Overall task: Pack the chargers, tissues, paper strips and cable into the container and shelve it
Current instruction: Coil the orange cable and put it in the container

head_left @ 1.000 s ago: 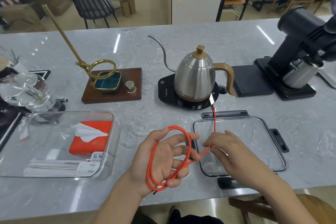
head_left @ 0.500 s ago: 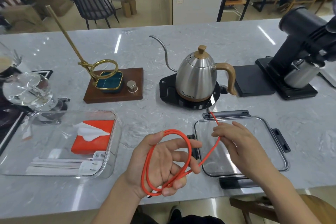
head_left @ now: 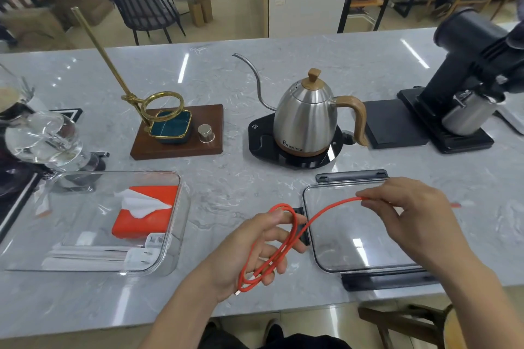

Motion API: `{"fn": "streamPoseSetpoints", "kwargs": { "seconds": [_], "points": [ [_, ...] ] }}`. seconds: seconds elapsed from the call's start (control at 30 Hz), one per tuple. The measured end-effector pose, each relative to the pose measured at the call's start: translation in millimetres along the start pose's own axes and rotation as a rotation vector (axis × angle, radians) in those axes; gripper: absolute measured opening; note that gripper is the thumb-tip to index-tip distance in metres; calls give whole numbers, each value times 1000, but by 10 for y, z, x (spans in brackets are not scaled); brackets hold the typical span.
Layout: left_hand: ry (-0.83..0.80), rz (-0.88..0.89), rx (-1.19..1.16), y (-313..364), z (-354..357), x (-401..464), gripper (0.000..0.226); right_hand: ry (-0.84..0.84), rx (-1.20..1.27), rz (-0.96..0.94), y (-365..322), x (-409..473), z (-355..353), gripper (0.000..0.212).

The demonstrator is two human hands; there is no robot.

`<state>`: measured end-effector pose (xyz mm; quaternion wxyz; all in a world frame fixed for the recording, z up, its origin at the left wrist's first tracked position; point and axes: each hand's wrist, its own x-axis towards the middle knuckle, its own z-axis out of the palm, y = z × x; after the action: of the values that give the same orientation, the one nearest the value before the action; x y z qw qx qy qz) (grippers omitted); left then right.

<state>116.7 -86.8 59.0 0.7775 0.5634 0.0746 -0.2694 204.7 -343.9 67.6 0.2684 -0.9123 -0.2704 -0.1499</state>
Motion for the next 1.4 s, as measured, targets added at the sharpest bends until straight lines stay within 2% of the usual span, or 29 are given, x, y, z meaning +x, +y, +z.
{"fn": "streamPoseSetpoints", "kwargs": {
  "seconds": [0.03, 0.17, 0.3, 0.5, 0.7, 0.8, 0.9, 1.3, 1.4],
  "points": [
    [54, 11, 55, -6, 24, 3, 56, -1, 13, 19, -24, -5, -19, 6],
    [204, 48, 162, -45, 88, 25, 39, -23, 157, 166, -233, -32, -88, 19],
    [277, 70, 90, -54, 142, 52, 48, -27, 357, 292, -471, -74, -63, 18],
    [272, 53, -56, -59, 223, 101, 48, -22, 833, 468, -742, -88, 11, 6],
    [222, 37, -175, -62, 257, 116, 55, -51, 1008, 473, -898, -59, 72, 11],
    [191, 54, -212, -61, 237, 113, 62, -128, 1061, 419, -977, -68, 84, 10],
    [153, 72, -291, -50, 252, 93, 64, -221, 1136, 453, -1022, -104, 112, 11],
    [65, 93, -466, -75, 249, 103, 67, -445, 737, 77, -1092, -126, 150, 37],
    [78, 124, -491, -85, 245, 105, 60, -502, 689, -9, -1114, -122, 117, 42]
  ]
}}
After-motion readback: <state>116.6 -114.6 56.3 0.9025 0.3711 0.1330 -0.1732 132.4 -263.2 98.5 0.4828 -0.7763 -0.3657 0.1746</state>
